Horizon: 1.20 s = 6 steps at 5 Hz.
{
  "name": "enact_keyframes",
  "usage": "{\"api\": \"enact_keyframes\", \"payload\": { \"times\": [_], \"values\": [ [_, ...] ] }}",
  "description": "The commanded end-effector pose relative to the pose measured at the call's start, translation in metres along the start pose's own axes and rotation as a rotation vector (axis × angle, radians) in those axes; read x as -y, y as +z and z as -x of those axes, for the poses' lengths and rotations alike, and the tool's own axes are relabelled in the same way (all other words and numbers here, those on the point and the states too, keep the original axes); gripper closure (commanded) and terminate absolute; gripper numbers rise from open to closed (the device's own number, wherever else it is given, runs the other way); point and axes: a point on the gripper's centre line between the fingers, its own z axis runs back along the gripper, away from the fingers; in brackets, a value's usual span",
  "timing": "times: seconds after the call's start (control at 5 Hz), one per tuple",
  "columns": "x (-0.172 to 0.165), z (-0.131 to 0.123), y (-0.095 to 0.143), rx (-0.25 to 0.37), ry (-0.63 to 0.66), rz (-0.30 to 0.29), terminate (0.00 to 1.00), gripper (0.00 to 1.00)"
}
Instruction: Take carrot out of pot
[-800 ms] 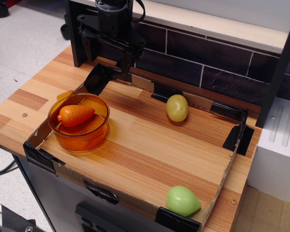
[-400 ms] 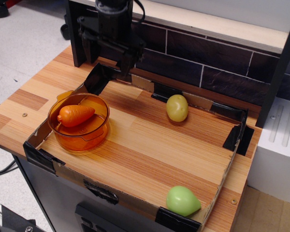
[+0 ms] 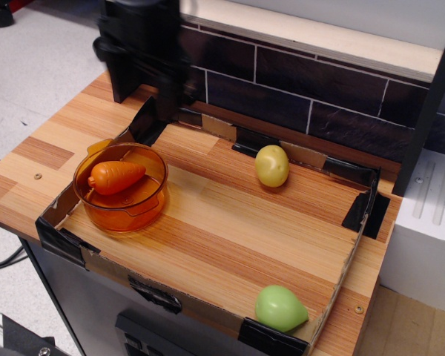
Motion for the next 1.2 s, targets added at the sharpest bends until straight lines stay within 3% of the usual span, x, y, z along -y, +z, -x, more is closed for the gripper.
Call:
{"api": "enact_keyframes", "payload": {
  "times": [0.0,0.4,1.0],
  "values": [
    [-0.021,0.028,0.011,-0.062,-0.114,0.061,0.0,0.0],
    [-0.005,0.045,-0.019,-0.113,-0.203,0.074,0.0,0.0],
    [0.012,0.045,-0.042,-0.137,-0.197,0.069,0.0,0.0]
  ]
}}
